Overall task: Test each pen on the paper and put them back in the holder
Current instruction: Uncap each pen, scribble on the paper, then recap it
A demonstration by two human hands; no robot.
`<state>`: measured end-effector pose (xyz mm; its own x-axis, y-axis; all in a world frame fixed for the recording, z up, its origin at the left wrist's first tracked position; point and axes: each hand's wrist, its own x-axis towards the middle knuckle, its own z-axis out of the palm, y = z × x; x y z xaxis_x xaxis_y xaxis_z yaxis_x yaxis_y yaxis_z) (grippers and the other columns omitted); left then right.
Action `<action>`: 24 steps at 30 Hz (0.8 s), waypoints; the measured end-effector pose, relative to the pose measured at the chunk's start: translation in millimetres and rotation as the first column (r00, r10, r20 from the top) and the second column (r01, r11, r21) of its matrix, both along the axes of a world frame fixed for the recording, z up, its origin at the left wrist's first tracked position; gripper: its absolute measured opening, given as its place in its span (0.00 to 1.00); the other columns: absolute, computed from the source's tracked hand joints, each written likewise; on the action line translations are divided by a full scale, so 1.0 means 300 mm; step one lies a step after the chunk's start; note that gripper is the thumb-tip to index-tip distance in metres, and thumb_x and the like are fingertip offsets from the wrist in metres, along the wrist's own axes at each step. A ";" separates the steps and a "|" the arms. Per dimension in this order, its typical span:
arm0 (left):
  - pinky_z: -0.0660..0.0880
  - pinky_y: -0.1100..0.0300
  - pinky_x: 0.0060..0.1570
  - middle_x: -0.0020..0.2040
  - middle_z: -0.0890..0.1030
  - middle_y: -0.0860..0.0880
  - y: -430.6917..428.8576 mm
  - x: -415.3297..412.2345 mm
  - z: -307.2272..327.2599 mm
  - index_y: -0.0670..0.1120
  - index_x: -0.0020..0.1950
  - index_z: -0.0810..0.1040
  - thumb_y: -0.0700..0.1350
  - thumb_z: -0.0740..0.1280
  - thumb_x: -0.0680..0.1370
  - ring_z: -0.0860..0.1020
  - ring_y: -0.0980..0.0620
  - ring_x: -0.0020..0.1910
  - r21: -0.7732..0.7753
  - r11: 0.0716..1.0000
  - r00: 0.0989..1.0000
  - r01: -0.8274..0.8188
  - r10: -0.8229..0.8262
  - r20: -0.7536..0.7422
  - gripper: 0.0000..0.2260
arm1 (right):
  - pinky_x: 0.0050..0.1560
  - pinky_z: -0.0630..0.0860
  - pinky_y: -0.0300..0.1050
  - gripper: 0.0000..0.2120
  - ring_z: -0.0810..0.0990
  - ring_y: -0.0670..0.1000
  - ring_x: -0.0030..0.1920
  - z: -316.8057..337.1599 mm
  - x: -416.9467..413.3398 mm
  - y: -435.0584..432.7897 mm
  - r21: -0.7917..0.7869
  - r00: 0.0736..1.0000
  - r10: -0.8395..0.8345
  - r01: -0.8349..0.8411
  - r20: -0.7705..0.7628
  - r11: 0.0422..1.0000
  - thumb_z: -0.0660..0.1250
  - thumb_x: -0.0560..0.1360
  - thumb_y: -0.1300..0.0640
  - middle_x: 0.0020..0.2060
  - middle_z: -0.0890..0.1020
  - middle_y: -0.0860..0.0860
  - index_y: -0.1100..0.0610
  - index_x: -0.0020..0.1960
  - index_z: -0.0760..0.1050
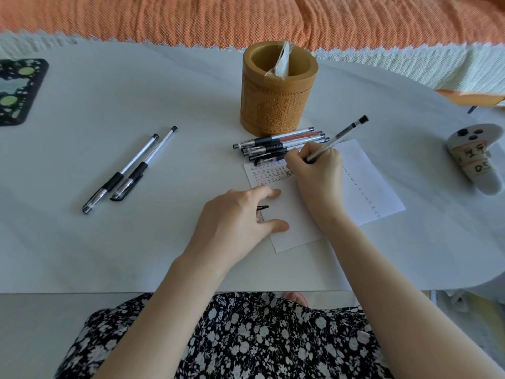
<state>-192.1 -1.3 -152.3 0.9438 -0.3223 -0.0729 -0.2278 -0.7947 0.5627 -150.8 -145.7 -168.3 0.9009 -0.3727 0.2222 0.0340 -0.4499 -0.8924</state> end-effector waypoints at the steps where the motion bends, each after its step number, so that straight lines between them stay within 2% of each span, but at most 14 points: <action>1: 0.70 0.63 0.46 0.44 0.82 0.54 0.001 0.000 0.000 0.62 0.63 0.72 0.63 0.70 0.68 0.78 0.57 0.51 -0.001 1.000 1.000 0.000 0.000 -0.001 0.25 | 0.29 0.52 0.42 0.15 0.55 0.47 0.31 0.000 -0.001 0.000 0.002 1.000 0.000 0.000 0.001 1.000 0.64 0.68 0.65 0.26 0.59 0.56 0.67 0.30 0.59; 4: 0.70 0.63 0.46 0.43 0.82 0.54 0.001 0.000 0.001 0.62 0.63 0.72 0.63 0.70 0.68 0.78 0.57 0.51 -0.003 1.000 1.000 0.002 -0.002 0.004 0.25 | 0.29 0.52 0.41 0.15 0.55 0.47 0.31 -0.001 -0.001 0.000 0.013 1.000 0.003 -0.003 0.002 1.000 0.64 0.68 0.66 0.26 0.58 0.55 0.66 0.30 0.58; 9: 0.70 0.64 0.46 0.43 0.82 0.55 0.000 -0.001 0.006 0.62 0.63 0.72 0.63 0.70 0.68 0.78 0.57 0.51 -0.008 1.000 1.000 0.001 -0.001 0.015 0.24 | 0.28 0.51 0.38 0.17 0.54 0.45 0.29 0.004 0.001 -0.001 0.027 1.000 0.007 -0.007 -0.001 1.000 0.64 0.67 0.66 0.24 0.57 0.49 0.56 0.29 0.57; 19: 0.71 0.62 0.48 0.44 0.82 0.54 0.001 -0.001 0.012 0.62 0.63 0.71 0.63 0.69 0.68 0.78 0.57 0.51 -0.014 1.000 1.000 0.007 -0.007 0.025 0.25 | 0.29 0.53 0.40 0.14 0.56 0.47 0.30 0.005 -0.001 -0.003 0.047 1.000 0.007 -0.006 -0.020 0.999 0.64 0.67 0.65 0.25 0.59 0.54 0.61 0.29 0.60; 22: 0.72 0.63 0.46 0.46 0.82 0.54 0.003 -0.003 0.014 0.62 0.64 0.71 0.63 0.69 0.68 0.79 0.57 0.46 -0.020 1.000 0.999 0.016 -0.015 0.035 0.25 | 0.30 0.58 0.41 0.15 0.64 0.49 0.31 0.011 0.000 -0.011 0.122 0.999 -0.028 0.033 -0.041 0.992 0.64 0.70 0.63 0.26 0.64 0.61 0.65 0.29 0.61; 24: 0.71 0.65 0.40 0.37 0.79 0.55 0.004 -0.009 0.016 0.61 0.63 0.71 0.61 0.70 0.68 0.77 0.61 0.38 -0.055 0.998 0.999 0.024 -0.022 0.043 0.24 | 0.30 0.61 0.41 0.21 0.68 0.51 0.30 0.030 -0.002 -0.022 0.247 0.999 -0.036 0.042 -0.027 0.968 0.67 0.73 0.60 0.25 0.68 0.58 0.61 0.26 0.62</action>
<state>-194.6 0.0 -147.5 0.9380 -0.3464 -0.0146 -0.2703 -0.7570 0.5949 -151.3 -152.2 -159.3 0.8882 -0.4488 0.0988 0.0000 -0.2151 -0.9766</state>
